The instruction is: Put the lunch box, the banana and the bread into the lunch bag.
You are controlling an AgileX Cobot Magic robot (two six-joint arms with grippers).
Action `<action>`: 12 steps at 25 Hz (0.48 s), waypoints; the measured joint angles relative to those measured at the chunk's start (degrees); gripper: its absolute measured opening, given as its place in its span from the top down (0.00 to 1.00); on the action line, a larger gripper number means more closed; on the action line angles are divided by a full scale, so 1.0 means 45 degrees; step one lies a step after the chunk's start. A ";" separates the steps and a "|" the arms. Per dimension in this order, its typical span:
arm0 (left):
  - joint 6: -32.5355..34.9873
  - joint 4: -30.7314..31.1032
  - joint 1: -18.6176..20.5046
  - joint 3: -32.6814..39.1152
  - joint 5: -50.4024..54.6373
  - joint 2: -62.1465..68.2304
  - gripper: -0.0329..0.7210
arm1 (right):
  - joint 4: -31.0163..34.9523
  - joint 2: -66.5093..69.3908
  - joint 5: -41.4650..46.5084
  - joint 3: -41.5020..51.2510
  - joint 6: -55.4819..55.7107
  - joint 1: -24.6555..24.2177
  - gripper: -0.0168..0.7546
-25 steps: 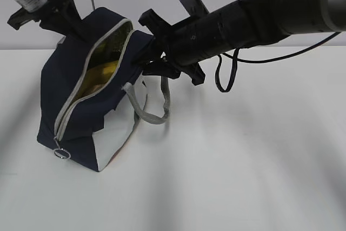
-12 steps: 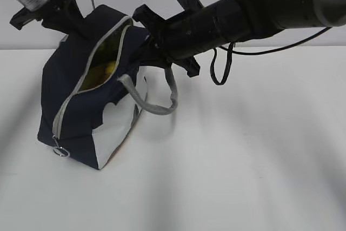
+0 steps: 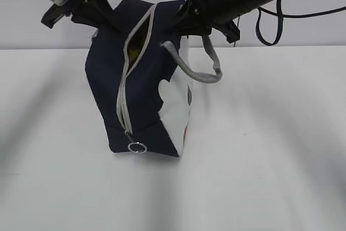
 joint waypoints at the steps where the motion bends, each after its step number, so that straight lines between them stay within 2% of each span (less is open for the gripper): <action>1: 0.0007 -0.0012 -0.0193 0.0000 -0.0149 0.0000 0.96 | -0.0375 0.0000 0.0076 -0.0080 0.0163 -0.0010 0.98; 5: 0.0007 -0.0126 -0.0560 0.0000 -0.0597 0.0104 0.96 | -0.1638 0.0000 0.0250 -0.0364 0.0939 -0.0096 0.98; 12: 0.0016 -0.0195 -0.0629 0.0000 -0.1177 0.0352 0.96 | -0.2178 0.0343 0.0333 -0.0852 0.1159 -0.0195 0.98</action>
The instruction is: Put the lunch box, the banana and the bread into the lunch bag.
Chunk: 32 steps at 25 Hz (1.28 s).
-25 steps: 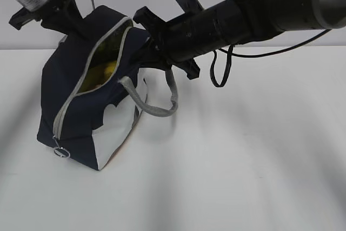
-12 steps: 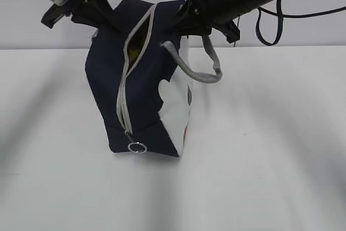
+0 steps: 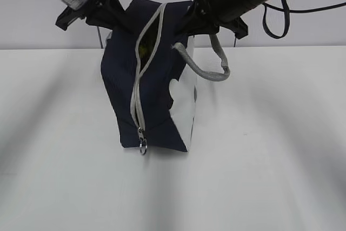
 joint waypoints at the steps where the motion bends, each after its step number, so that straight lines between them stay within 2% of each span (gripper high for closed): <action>1: 0.0000 0.0000 0.0000 0.0000 -0.0025 0.0000 0.96 | 0.0000 0.0106 0.0058 -0.0105 0.0000 -0.0024 0.98; 8: 0.0000 0.0241 0.0000 0.0000 -0.0024 0.0000 0.96 | -0.0293 0.0402 0.0660 -0.0437 0.0000 -0.0024 0.96; 16: 0.0000 0.0324 -0.0014 0.0000 -0.0033 0.0000 0.91 | -0.0408 0.0402 0.0766 -0.0464 0.0000 -0.0024 0.68; 19: 0.0000 0.0371 -0.0024 0.0000 0.0058 0.0000 0.84 | -0.0408 0.0402 0.1079 -0.0535 0.0000 -0.0024 0.61; 22: 0.0000 0.0641 0.0050 0.0000 0.0267 -0.0041 0.68 | -0.0701 0.0402 0.1477 -0.0819 -0.0026 -0.0024 0.57; 25: 0.0000 0.0769 0.0277 0.0000 0.0496 -0.0271 0.50 | -0.1644 0.0402 0.2218 -0.1501 0.0143 -0.0024 0.56; 28: 0.0000 0.0874 0.0461 0.0000 0.0615 -0.0688 0.43 | -0.3162 0.0378 0.3323 -0.2335 0.0778 -0.0024 0.56; 32: 0.0000 0.1507 0.0488 0.0000 0.1167 -0.1391 0.41 | -0.5312 -0.0022 0.4808 -0.2960 0.1979 0.0087 0.56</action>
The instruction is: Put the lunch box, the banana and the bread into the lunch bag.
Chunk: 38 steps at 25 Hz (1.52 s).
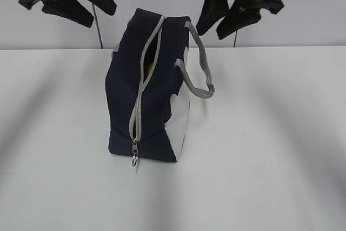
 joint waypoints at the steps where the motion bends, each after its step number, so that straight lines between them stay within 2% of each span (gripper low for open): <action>1: 0.0000 0.0190 0.0000 0.0000 0.0129 -0.0171 0.41 | -0.0719 -0.0132 0.0181 -0.0029 0.0315 0.0101 0.56; 4: 0.0000 0.0735 0.0000 0.0000 0.0267 -0.0598 0.41 | -0.2817 -0.0652 0.0385 -0.0035 0.1115 0.0776 0.56; 9: 0.0000 0.0980 0.0000 0.0000 0.0295 -0.1345 0.41 | -0.5451 -0.1652 0.0488 -0.0035 0.1758 0.2813 0.56; 13: -0.0092 0.1597 -0.0192 0.0199 0.0322 -0.2189 0.41 | -0.6158 -0.2335 0.0563 -0.0078 0.1846 0.4074 0.56; 17: -0.0096 0.1721 -0.0327 0.1342 0.0385 -0.3349 0.41 | -0.6297 -0.2896 0.0569 0.0205 0.1873 0.4276 0.56; 21: -0.0096 0.1947 -0.0330 0.2840 0.0398 -0.4470 0.41 | -0.6346 -0.3969 0.0046 0.1993 0.2094 0.4276 0.56; 24: -0.0106 0.1985 -0.0330 0.3882 0.0398 -0.5249 0.41 | -0.6285 -0.5425 -0.1891 0.4373 0.2261 0.4276 0.56; 34: 0.0013 0.2008 -0.0330 0.6080 0.0398 -0.6863 0.41 | -0.5942 -0.9443 -1.1024 1.3833 0.2317 0.4276 0.56; 38: 0.0043 0.2013 -0.0330 0.6355 0.0265 -0.6973 0.41 | -0.5942 -0.9445 -1.3974 1.6043 0.2317 0.4292 0.56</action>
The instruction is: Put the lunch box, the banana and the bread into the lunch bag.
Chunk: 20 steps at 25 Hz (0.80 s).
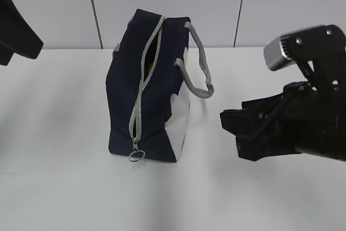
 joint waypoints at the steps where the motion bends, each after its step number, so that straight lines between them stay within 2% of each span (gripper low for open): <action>1: 0.0000 0.0000 0.0000 0.0009 -0.0071 -0.0011 0.41 | 0.0000 0.0060 -0.0583 0.0273 0.0000 0.0000 0.56; 7: 0.0005 0.0010 0.0000 0.0009 -0.0166 -0.0011 0.41 | 0.0000 0.1028 -0.2679 0.0658 -0.0040 0.0000 0.56; 9: 0.0005 0.0010 0.0000 0.0009 -0.0167 -0.0011 0.41 | -0.0082 0.1444 -0.4449 0.1045 -0.0040 0.0000 0.56; 13: 0.0005 0.0010 0.0000 0.0009 -0.0334 -0.0011 0.41 | -0.1226 0.2688 -0.7903 0.1902 -0.0229 0.0000 0.56; 17: 0.0005 0.0010 0.0000 0.0009 -0.0464 -0.0011 0.41 | -0.2612 0.4125 -0.9192 0.2078 -0.0249 0.0000 0.56; 20: 0.0005 0.0010 0.0000 0.0009 -0.0524 -0.0011 0.41 | -0.3126 0.5118 -1.0344 0.2082 -0.0249 0.0000 0.56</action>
